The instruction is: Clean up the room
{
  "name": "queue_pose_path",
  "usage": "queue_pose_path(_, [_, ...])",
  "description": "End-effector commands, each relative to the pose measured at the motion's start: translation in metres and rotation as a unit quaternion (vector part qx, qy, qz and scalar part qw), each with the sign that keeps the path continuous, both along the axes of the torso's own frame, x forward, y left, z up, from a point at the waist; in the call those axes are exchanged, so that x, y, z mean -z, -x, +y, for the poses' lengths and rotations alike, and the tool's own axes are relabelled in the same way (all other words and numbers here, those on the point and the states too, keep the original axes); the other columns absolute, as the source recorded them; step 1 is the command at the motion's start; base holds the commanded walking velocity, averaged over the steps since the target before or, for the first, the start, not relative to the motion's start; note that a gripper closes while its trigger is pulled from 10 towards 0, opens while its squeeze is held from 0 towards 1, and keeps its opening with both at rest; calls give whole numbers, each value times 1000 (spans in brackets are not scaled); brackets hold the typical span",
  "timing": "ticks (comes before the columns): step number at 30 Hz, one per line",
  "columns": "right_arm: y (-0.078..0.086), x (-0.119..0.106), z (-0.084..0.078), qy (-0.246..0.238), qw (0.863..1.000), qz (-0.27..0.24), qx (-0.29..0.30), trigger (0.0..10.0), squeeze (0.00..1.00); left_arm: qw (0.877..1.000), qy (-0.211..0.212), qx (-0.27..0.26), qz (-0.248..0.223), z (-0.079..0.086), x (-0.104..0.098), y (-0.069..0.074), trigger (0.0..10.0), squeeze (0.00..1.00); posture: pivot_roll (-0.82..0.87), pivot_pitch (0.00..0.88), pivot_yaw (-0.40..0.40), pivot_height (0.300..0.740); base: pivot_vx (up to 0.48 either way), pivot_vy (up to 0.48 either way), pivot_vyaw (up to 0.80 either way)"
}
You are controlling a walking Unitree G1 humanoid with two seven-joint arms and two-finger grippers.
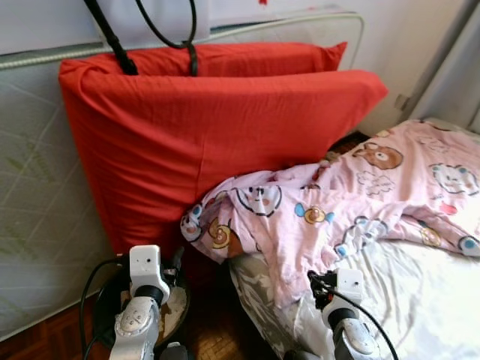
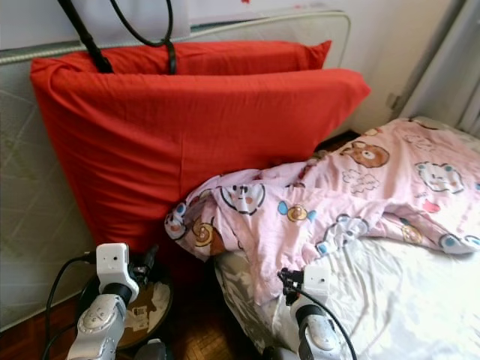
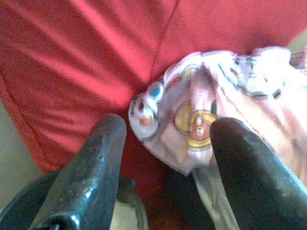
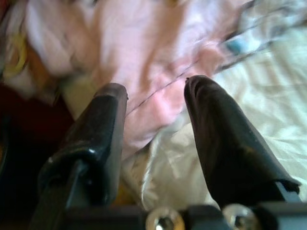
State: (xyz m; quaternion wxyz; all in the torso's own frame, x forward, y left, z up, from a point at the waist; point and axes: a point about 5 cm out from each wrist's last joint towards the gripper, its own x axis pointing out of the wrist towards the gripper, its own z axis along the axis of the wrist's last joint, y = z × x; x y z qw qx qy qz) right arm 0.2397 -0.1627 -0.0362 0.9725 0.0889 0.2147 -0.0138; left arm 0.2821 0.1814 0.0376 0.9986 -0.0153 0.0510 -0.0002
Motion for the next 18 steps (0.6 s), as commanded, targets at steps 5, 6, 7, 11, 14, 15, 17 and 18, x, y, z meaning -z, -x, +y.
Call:
queue_pose_path(5, [-8, -5, 6, -2, 1000, -8, -11, 10000, 0, 999, 2, -6, 34, 3, 13, 9, 10000, 0, -10, 22, -59, 633, 0, 0, 0])
queue_pose_path(6, [-8, -5, 6, -2, 1000, -8, -11, 10000, 0, 999, 2, -6, 34, 3, 13, 9, 10000, 0, -10, 22, -59, 633, 0, 0, 0])
queue_pose_path(7, [-8, -5, 6, -3, 1000, -8, -12, 10000, 0, 999, 4, -5, 33, 2, 13, 9, 10000, 0, -9, 22, -59, 633, 0, 0, 0])
queue_pose_path(11, [-7, -4, 7, 1, 1000, -7, -19, 10000, 0, 999, 8, -2, 33, 1, 13, 8, 10000, 0, -9, 21, -59, 633, 0, 0, 0])
queue_pose_path(14, [-6, -5, 7, 1, 1000, -11, -20, 10000, 0, 999, 11, 0, 33, 1, 13, 8, 10000, 0, -10, 20, -59, 633, 0, 0, 0])
queue_pose_path(15, [-6, -5, 7, 1, 1000, -12, -21, 10000, 0, 999, 10, 2, 33, 0, 13, 8, 10000, 0, -10, 20, -59, 633, 0, 0, 800])
queue_pose_path(17, [-6, -5, 8, 2, 1000, -14, -24, 10000, 0, 999, 8, 4, 33, 0, 12, 8, 10000, 0, -8, 20, -59, 633, 0, 0, 800])
queue_pose_path(18, [-6, -5, 8, 1, 1000, -14, -24, 10000, 0, 999, 8, 4, 33, 0, 12, 8, 10000, 0, -7, 19, -59, 633, 0, 0, 800])
